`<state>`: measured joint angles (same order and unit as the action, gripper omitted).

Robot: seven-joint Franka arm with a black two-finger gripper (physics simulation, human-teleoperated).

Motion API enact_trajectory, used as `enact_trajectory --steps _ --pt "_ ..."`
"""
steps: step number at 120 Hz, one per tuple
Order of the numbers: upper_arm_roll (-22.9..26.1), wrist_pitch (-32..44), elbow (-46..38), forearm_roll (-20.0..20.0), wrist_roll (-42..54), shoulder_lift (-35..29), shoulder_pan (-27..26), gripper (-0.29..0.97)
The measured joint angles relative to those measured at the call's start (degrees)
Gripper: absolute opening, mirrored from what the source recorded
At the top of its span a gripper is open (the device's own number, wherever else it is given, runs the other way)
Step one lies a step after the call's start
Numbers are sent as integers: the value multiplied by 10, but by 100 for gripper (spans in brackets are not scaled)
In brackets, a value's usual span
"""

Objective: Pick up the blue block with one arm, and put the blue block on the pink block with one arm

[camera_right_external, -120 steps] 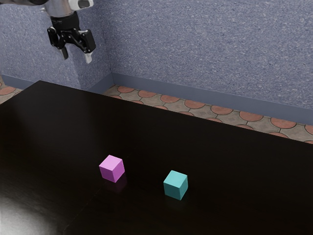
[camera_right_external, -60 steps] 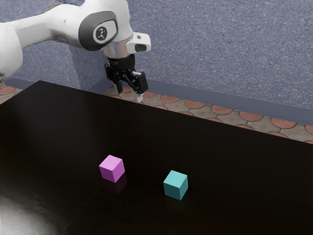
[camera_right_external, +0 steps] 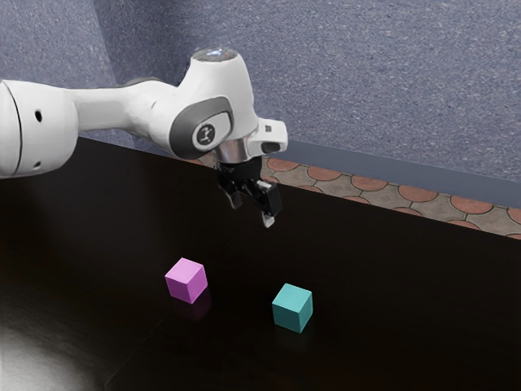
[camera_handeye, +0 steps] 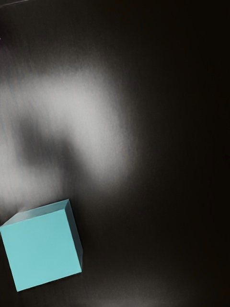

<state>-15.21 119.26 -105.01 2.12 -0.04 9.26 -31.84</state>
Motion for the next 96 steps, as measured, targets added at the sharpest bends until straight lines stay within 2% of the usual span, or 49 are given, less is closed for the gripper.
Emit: enact_trajectory --steps 40,96 --pt "0 57 -40 44 -18 29 -41 66" --pt "0 126 -95 84 -35 52 -62 66"
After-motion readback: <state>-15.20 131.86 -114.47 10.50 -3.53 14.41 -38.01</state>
